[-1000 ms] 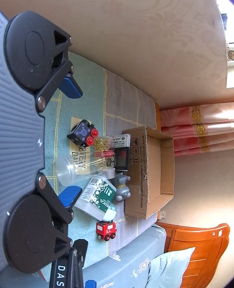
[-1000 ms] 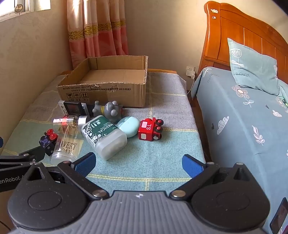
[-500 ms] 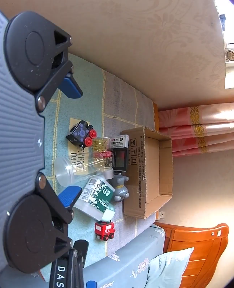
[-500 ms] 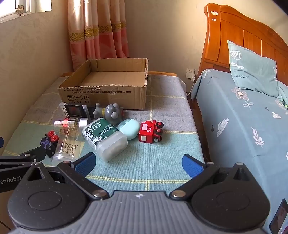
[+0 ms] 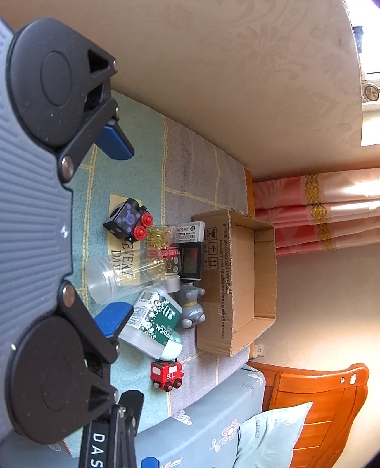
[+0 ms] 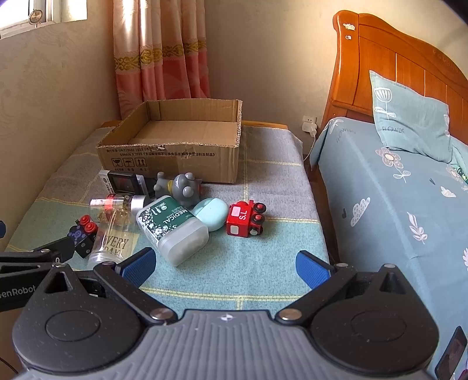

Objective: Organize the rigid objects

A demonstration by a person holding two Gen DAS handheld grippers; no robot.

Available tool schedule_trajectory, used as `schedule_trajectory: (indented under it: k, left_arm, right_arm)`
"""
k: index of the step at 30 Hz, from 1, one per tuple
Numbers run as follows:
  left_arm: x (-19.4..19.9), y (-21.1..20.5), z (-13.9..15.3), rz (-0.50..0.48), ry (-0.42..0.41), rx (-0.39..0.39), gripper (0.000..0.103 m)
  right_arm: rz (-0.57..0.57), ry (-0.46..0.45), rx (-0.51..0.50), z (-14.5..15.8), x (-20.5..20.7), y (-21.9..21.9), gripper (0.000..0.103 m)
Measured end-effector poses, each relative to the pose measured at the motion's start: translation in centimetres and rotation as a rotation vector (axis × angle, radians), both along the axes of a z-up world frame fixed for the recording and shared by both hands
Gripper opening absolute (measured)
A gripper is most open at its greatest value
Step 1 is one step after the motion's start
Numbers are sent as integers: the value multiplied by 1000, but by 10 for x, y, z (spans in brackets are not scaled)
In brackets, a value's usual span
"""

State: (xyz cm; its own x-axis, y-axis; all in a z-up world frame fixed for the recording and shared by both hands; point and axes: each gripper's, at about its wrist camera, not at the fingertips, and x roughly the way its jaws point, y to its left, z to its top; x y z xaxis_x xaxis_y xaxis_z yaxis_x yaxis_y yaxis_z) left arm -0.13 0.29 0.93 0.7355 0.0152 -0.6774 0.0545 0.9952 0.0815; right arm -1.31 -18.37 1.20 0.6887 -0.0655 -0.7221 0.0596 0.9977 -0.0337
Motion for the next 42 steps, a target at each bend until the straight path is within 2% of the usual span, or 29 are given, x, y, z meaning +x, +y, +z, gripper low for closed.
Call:
schedule_trajectory:
  k: [42]
  left_arm:
    - [9,1,1,-6,-3,2,102]
  right_arm:
    - [23,-24,-21,5,7,5,103]
